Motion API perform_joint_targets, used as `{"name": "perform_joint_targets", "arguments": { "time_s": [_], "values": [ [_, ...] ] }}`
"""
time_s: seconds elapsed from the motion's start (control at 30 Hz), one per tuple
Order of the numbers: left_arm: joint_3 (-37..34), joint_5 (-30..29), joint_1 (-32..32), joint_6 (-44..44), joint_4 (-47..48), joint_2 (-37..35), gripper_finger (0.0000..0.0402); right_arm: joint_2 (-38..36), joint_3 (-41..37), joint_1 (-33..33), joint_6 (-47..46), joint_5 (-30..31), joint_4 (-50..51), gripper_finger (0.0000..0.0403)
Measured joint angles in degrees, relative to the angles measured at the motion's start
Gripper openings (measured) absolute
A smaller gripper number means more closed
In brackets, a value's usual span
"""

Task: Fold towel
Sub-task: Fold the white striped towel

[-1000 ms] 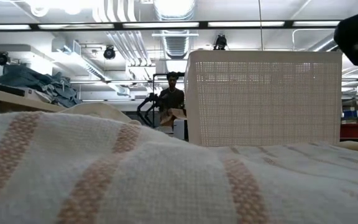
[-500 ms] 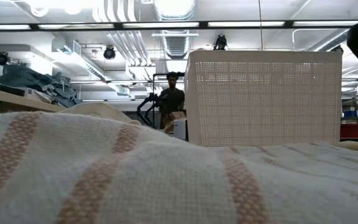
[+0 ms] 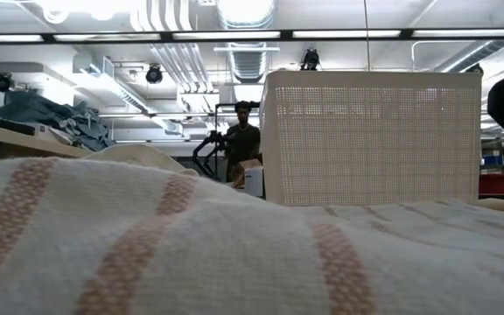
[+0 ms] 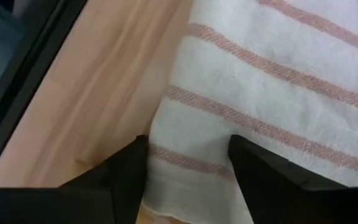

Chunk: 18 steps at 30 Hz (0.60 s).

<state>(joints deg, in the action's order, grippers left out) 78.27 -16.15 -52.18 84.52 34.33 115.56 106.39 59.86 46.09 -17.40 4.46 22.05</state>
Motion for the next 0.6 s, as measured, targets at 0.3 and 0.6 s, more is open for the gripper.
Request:
{"name": "perform_joint_targets", "arguments": {
  "time_s": [0.3,0.6],
  "values": [
    [0.3,8.2,-0.5,12.9,16.3,0.0,0.0036,-0.2,-0.1,-0.2,-6.7,3.3,1.1,0.0129],
    [2.2,5.2,-1.4,11.8,17.9,-0.2,0.0036,-0.9,-0.2,-0.3,-6.0,2.5,4.0,0.0015]
  ]
}}
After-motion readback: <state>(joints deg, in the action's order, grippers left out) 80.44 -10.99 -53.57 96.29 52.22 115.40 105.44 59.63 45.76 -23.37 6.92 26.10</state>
